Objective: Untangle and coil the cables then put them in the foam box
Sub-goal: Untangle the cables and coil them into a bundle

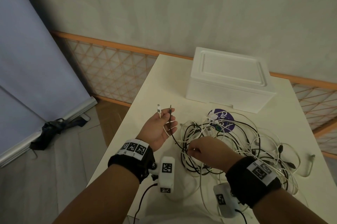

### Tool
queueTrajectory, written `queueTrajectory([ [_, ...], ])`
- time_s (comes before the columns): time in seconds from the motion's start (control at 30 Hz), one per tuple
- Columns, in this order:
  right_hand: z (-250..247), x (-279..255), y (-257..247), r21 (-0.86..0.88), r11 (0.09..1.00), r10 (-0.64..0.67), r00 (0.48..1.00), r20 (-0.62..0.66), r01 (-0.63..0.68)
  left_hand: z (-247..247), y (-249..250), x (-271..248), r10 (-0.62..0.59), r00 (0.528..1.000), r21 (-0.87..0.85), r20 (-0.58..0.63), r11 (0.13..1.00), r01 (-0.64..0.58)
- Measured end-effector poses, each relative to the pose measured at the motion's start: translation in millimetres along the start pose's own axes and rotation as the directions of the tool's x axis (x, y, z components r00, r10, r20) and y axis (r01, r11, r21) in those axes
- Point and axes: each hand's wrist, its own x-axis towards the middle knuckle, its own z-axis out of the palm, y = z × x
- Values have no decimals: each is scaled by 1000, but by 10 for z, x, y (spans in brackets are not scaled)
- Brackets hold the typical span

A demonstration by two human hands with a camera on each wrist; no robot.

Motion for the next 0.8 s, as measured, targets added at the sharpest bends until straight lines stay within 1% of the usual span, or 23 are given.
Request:
queueTrajectory([
  [0.17,-20,-11,5,34,999,21,1000,-8,-21,4,-5,-14,9,1000,23,6,1000,-9],
  [0.4,-41,-8,24,75,996,47,995,-91,-40,28,-14,-39,19,997,25,68,999,-20],
  [0.5,-50,8,14,87,995,49,994,-95,-41,39,-26,-51,23,995,15,97,1000,-25],
  [0.6,-91,-14,4,105,993,72,993,-96,-62,28,12,-75,23,995,-2,94,1000,-23],
  [0.63,-117,-34,13,123,990,87,992,-92,-76,1,58,-69,41,996,-2,74,999,-41],
  [0.7,-160,-83,81,146,983,126,989,-72,-115,-110,209,-37,115,993,40,-20,993,-114],
  [0.73,-172,-112,143,147,979,150,987,-63,-139,-192,306,-22,163,983,81,-87,984,-156],
  [0.8,-175,-177,305,138,968,213,977,-29,-207,-374,490,-1,256,945,177,-201,959,-222],
])
